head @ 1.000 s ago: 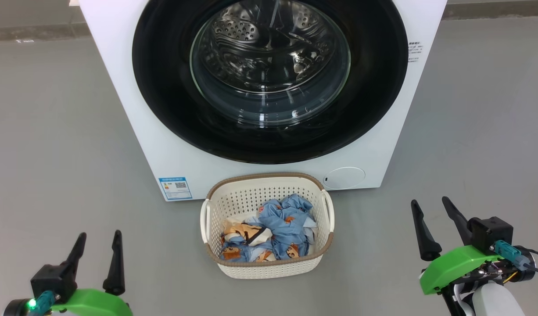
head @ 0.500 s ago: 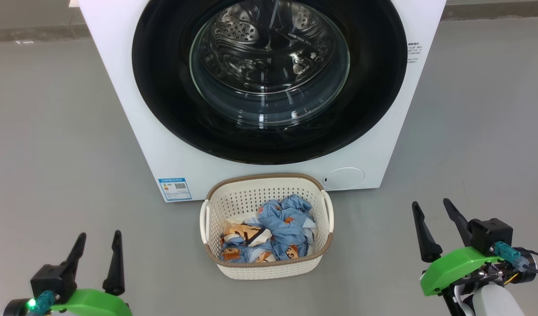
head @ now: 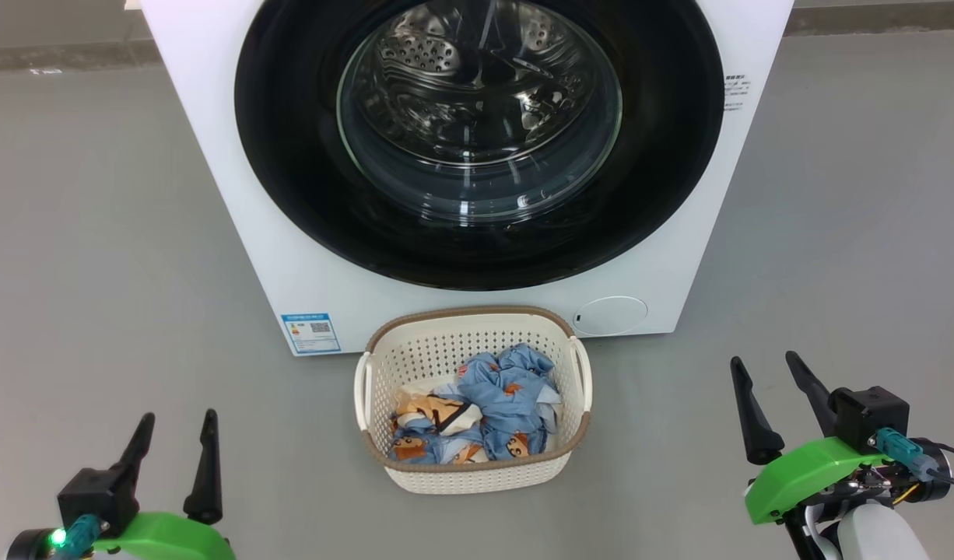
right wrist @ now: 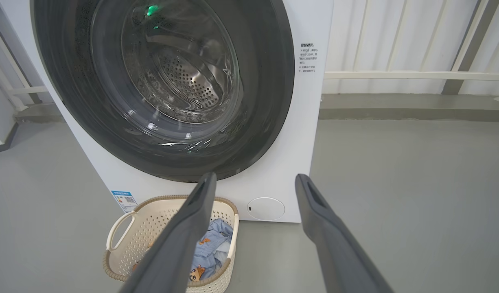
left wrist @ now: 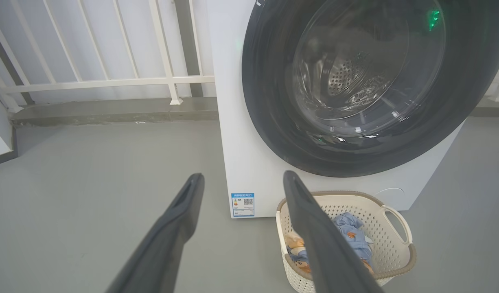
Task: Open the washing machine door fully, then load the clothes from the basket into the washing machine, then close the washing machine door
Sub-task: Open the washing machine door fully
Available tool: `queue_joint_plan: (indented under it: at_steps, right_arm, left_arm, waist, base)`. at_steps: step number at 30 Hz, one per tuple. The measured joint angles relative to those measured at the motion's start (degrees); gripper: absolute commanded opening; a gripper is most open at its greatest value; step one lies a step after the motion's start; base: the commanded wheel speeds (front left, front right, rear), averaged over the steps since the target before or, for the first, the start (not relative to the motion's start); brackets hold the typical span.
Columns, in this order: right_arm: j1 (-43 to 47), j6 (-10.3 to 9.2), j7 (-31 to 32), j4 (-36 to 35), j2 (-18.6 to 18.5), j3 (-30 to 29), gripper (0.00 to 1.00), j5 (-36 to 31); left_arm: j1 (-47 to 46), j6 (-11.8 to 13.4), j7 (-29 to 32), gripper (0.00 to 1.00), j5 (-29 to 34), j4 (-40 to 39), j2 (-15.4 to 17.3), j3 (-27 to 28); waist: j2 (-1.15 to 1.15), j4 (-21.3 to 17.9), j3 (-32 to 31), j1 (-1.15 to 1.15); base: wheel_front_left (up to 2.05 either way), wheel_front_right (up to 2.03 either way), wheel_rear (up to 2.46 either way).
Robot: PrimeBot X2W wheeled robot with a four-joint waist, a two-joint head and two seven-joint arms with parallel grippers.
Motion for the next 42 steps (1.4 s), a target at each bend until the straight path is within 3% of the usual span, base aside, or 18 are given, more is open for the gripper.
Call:
queue_joint_plan:
  at_steps: [25,42]
  right_arm:
    - [-0.01,0.0,0.08,0.43,0.07,0.0,1.0,0.08]
    - [-0.2,0.0,-0.43,0.35,0.02,-0.13,1.0,0.08]
  left_arm:
    - [-0.03,-0.42,-0.1,1.0,-0.03,-0.77,-0.53,0.91]
    - [-0.16,-1.0,-0.11,1.0,0.45,-2.33,-0.89,1.01]
  waist:
    - [0.0,-0.17,0.47,0.0]
    - [0.0,-0.27,1.7,0.0]
  base:
    - [1.2,0.92,-2.12]
    - [0.2,0.2,-0.41]
